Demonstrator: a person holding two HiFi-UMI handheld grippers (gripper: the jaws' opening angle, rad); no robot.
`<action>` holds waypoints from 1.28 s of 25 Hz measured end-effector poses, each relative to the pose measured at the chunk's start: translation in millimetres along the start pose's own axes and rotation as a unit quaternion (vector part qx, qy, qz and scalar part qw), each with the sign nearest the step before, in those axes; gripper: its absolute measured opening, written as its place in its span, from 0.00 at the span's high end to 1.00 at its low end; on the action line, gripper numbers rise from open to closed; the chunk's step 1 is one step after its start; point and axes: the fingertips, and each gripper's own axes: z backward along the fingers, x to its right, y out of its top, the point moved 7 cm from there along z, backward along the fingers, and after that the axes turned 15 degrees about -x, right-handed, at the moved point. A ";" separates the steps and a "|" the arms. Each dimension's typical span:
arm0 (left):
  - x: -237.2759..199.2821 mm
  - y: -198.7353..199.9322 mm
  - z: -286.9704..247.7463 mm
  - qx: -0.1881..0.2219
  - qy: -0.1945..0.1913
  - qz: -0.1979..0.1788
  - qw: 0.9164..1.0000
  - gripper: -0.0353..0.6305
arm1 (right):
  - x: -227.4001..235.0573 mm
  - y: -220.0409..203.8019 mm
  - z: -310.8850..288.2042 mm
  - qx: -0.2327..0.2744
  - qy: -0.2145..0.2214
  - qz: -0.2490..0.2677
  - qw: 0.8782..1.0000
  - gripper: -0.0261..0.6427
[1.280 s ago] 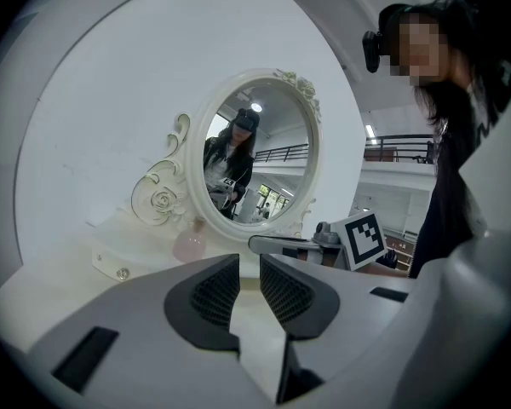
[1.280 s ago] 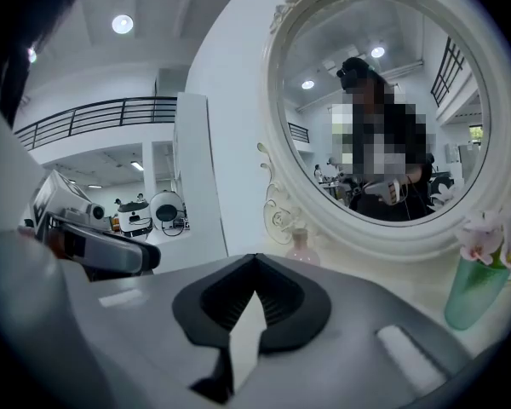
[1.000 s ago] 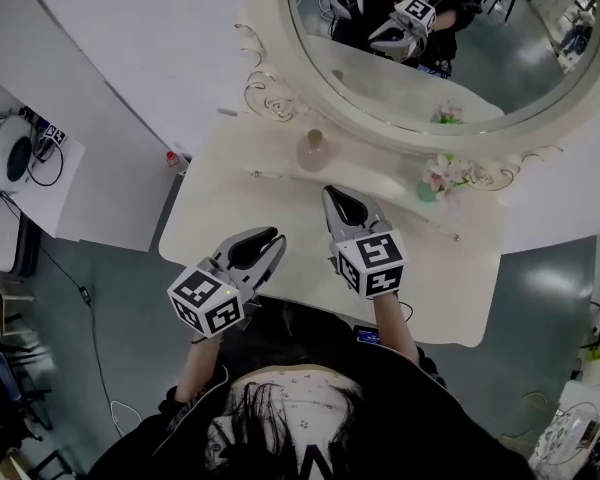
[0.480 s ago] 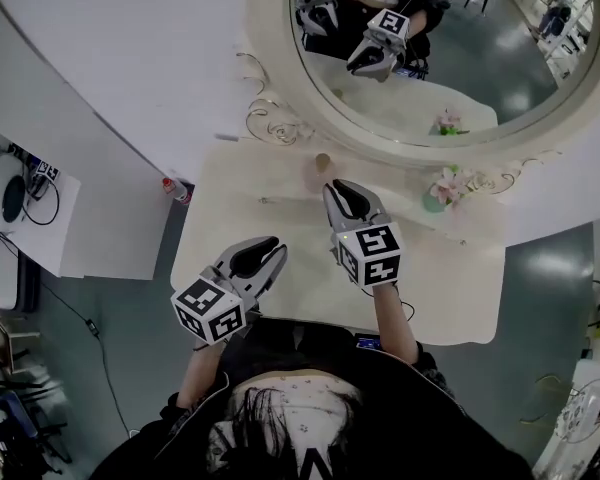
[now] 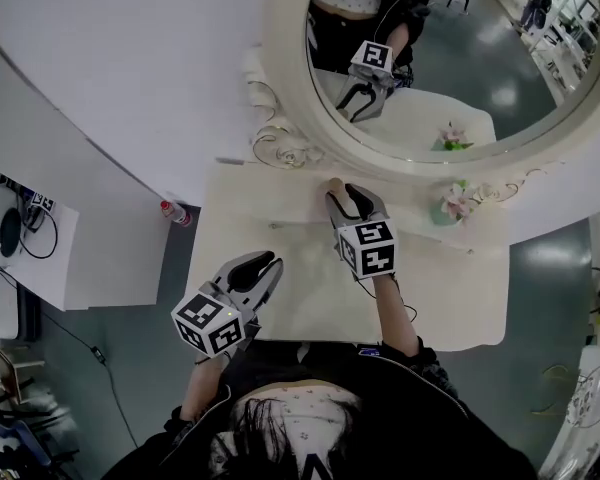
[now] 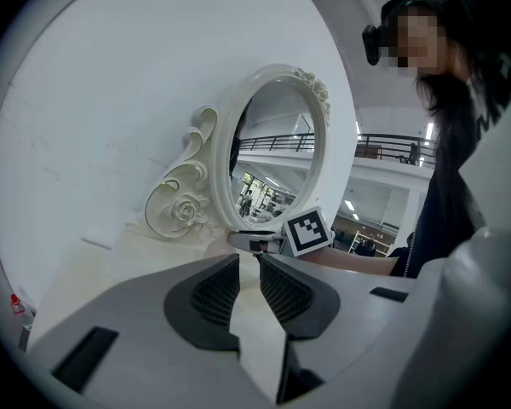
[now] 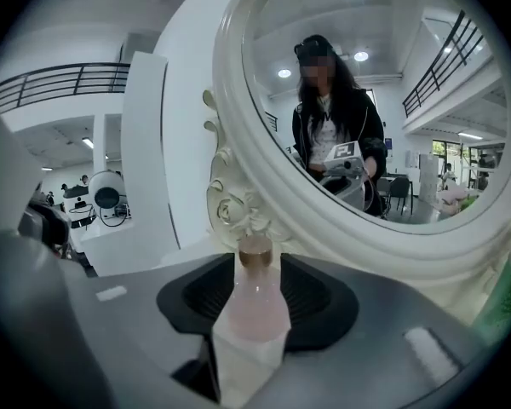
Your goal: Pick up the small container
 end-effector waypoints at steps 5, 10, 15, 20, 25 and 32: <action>-17.9 -1.6 2.9 -0.007 -0.002 0.010 1.000 0.85 | -0.1 3.4 -17.0 -0.007 -0.001 -0.008 1.000 0.71; -29.4 -2.3 1.5 -0.014 -0.007 0.017 1.000 0.85 | -0.8 4.7 -26.9 -0.010 -0.011 -0.010 1.000 0.71; -36.6 -4.1 -4.7 -0.023 -0.018 0.024 0.999 0.85 | 0.3 5.5 -27.3 -0.004 -0.017 -0.012 1.000 0.71; -38.2 -6.5 -11.8 -0.034 -0.032 0.026 0.999 0.85 | -0.9 6.3 -26.2 -0.004 -0.024 -0.009 1.000 0.74; -36.9 -12.5 -19.3 -0.049 -0.046 0.029 0.997 0.85 | -2.2 5.0 -23.3 -0.004 -0.030 -0.016 0.999 0.74; -35.1 -27.3 -35.3 -0.091 -0.061 0.025 0.994 0.82 | -8.9 0.7 -12.6 -0.008 -0.013 -0.043 0.999 0.74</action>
